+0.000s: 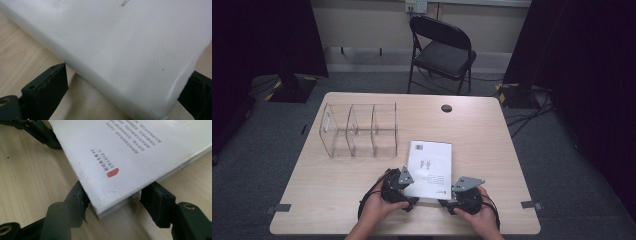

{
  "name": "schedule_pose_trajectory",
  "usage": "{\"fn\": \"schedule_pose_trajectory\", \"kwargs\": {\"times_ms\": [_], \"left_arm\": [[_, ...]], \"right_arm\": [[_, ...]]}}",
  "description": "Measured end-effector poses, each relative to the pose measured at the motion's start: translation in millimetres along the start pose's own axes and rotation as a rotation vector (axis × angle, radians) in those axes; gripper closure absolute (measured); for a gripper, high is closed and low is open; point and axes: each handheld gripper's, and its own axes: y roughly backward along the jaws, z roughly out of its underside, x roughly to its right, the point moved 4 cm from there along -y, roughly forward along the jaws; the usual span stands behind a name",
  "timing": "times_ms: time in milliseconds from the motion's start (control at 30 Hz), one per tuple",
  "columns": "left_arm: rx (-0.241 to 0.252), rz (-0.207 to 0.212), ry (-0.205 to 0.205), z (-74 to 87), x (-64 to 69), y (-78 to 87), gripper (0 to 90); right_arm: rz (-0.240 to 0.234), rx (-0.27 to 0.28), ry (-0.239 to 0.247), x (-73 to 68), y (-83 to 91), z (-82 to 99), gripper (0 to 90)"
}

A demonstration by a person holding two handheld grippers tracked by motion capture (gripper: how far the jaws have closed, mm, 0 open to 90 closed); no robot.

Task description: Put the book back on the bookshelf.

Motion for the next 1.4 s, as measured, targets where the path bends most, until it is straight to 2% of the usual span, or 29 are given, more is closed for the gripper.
{"fn": "schedule_pose_trajectory", "kwargs": {"times_ms": [133, 167, 400, 500, 567, 767, 900, 1033, 1067, 1200, 1233, 1267, 1400], "left_arm": [[-0.002, -0.019, -0.018, 0.3, 2.1, 2.9, 6.6], [0.004, -0.022, -0.016, 0.3, 2.6, 2.9, 7.1], [0.019, -0.012, -0.018, 2.8, 0.9, 5.9, 9.3], [0.027, -0.019, -0.038, 2.3, 1.9, 9.7, 12.7], [0.054, -0.017, -0.056, 1.0, 3.7, 15.9, 15.0], [0.073, -0.030, -0.125, -2.6, 8.6, 22.0, 15.9], [0.091, -0.018, -0.156, -9.8, 12.5, 26.5, 16.6], [0.107, -0.012, -0.174, -16.3, 16.9, 27.8, 16.2], [0.110, -0.027, -0.193, -20.9, 18.9, 26.5, 16.2], [0.112, -0.029, -0.184, -29.6, 21.1, 18.9, 16.2], [0.107, -0.055, -0.209, -32.0, 22.2, 13.0, 12.0], [0.108, -0.063, -0.217, -32.7, 22.7, 11.0, 10.6], [0.109, -0.060, -0.221, -34.4, 23.8, 7.0, 3.6]], "right_arm": [[-0.011, 0.045, -0.005, -1.3, 7.3, -7.3, 45.4], [-0.017, 0.044, -0.013, -1.7, 7.9, -9.2, 45.8], [-0.008, 0.063, 0.011, -3.6, 11.2, -12.5, 47.3], [-0.014, 0.072, 0.003, -2.5, 11.4, -12.1, 47.5], [-0.018, 0.085, 0.007, -1.9, 12.4, -13.1, 47.6], [-0.035, 0.105, 0.002, 0.1, 14.0, -18.2, 47.7], [-0.035, 0.102, 0.013, 0.6, 13.0, -19.9, 47.8], [-0.039, 0.107, 0.011, 1.0, 13.0, -22.1, 47.8], [-0.037, 0.106, 0.009, 0.9, 13.4, -22.7, 47.9], [-0.039, 0.109, 0.008, 1.0, 13.6, -23.6, 47.9], [-0.040, 0.108, 0.010, 1.0, 13.6, -24.0, 48.0], [-0.039, 0.108, 0.011, 0.9, 13.9, -24.1, 48.1], [-0.041, 0.107, 0.002, 1.1, 14.3, -23.6, 48.4]]}}
